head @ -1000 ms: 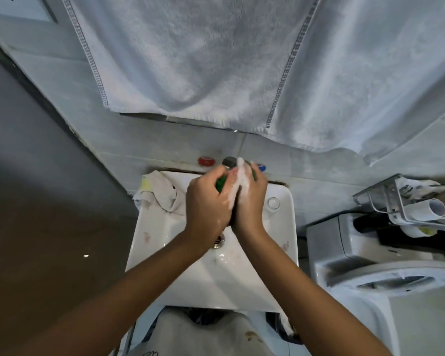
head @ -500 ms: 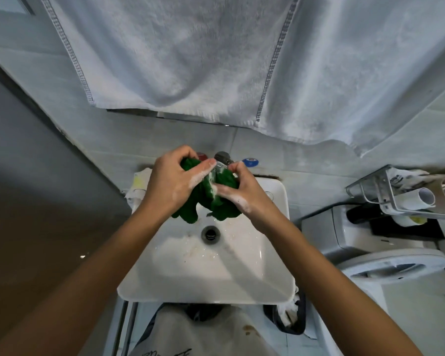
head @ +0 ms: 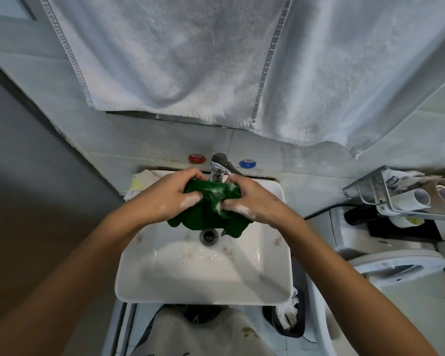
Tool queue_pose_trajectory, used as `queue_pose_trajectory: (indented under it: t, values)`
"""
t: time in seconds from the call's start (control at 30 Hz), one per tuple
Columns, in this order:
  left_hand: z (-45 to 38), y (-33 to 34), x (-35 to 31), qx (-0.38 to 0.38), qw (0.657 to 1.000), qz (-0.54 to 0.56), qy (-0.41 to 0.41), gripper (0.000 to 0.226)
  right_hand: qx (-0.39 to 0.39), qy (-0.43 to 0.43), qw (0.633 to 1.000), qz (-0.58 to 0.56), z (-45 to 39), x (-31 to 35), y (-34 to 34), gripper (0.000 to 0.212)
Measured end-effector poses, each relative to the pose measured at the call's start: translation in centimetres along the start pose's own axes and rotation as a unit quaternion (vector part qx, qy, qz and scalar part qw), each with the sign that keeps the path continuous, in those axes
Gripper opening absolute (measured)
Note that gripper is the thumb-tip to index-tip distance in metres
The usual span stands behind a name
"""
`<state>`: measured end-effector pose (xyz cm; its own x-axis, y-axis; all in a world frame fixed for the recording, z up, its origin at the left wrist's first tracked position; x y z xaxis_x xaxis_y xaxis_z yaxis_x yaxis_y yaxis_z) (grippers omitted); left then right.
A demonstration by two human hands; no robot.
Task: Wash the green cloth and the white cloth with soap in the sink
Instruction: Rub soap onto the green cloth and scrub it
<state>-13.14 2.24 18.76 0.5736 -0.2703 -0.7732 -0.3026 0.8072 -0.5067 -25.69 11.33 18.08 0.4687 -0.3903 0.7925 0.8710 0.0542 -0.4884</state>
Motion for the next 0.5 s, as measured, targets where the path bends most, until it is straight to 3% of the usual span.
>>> queue_pose_trajectory:
  t: [0.1, 0.23, 0.3, 0.37, 0.5]
  values:
    - [-0.3, -0.7, 0.6, -0.009, 0.992, -0.123, -0.036, 0.034, -0.019, -0.043, 0.998, 0.033, 0.3, -0.1, 0.2, 0.023]
    - [-0.6, -1.2, 1.3, -0.025, 0.963, -0.262, -0.059, 0.02, -0.017, -0.07, 0.997, 0.003, 0.5, 0.0, 0.2, 0.023]
    - [-0.7, -1.0, 1.6, -0.023, 0.973, -0.226, -0.041, 0.022, -0.026, -0.061, 0.995, -0.076, 0.5, 0.0, 0.1, 0.019]
    - [-0.8, -0.5, 1.7, 0.001, 0.994, -0.112, -0.016, 0.021, -0.057, -0.049, 0.992, -0.1, 0.4, -0.3, -0.4, 0.013]
    - [-0.8, 0.0, 2.1, 0.014, 1.0, 0.011, -0.004, 0.019, -0.07, -0.029, 0.997, 0.028, -0.1, -1.1, -0.8, 0.02]
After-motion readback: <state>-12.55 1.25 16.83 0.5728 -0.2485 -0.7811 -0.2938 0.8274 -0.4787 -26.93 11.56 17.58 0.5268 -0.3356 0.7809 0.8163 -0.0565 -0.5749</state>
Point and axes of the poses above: each hand's wrist, its own z-axis away from the middle knuckle, its own y-axis out of the palm, x = y × z, the point moved 5 cm from there along -z, towards the middle knuckle, and after that the axes turned 6 degrees about -y, right-handed, at the moved point
